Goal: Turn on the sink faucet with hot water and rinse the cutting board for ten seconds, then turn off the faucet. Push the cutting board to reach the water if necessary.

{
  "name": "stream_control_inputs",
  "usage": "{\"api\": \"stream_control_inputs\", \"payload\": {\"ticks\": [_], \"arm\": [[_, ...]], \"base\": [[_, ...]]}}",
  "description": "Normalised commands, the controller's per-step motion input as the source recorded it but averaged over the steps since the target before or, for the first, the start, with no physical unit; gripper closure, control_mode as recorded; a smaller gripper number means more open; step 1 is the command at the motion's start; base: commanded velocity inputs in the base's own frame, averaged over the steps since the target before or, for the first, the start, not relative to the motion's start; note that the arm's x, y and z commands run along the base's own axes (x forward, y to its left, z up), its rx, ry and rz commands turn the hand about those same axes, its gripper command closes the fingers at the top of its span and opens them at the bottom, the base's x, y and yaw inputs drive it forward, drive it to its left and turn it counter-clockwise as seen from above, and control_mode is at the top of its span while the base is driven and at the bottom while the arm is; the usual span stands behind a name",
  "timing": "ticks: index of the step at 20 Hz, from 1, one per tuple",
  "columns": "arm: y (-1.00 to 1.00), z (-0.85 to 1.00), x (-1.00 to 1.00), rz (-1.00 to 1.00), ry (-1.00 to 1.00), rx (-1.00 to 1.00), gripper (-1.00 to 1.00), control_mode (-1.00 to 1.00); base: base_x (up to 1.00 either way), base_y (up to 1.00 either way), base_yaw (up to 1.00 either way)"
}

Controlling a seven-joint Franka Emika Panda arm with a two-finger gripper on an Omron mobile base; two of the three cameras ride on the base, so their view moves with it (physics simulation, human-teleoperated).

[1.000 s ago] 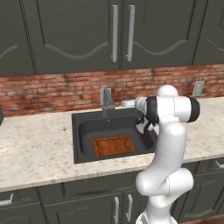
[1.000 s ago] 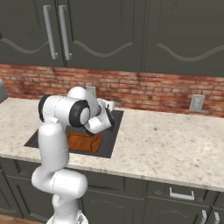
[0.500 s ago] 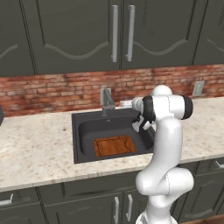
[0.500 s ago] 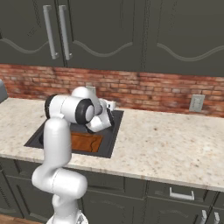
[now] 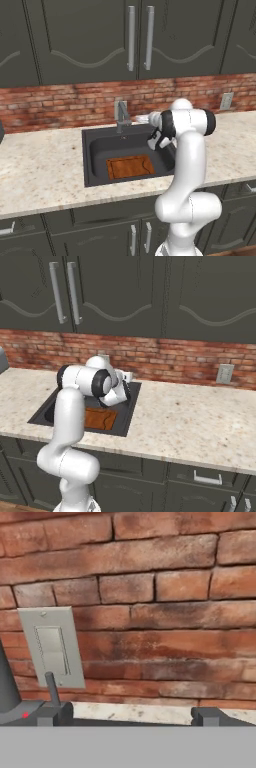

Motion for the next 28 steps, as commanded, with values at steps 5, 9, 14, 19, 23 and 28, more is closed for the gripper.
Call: {"api": "stream_control_inputs", "payload": {"ticks": [5,9,14,19,23,28], "arm": [[0.0,-0.15,0.16,0.07,-0.04,0.03,-1.0,-1.0],[0.0,-0.13,0.12,0.08,-0.02,0.02,-1.0,-1.0],[0.0,-0.11,0.2,0.06,-0.03,0.03,-1.0,-1.0],[0.0,-0.08,0.2,0.03,-0.05,0.03,-1.0,-1.0],[0.0,-0.06,0.01,0.02,-0.03,0.01,-1.0,-1.0],[0.0,0.0,-0.01,0.01,0.0,0.0,-1.0,-1.0]], "base": [[0.0,0.0,0.0],[0.0,0.0,0.0],[0.0,0.0,0.0],[0.0,0.0,0.0],[0.0,0.0,0.0],[0.0,0.0,0.0]]}}
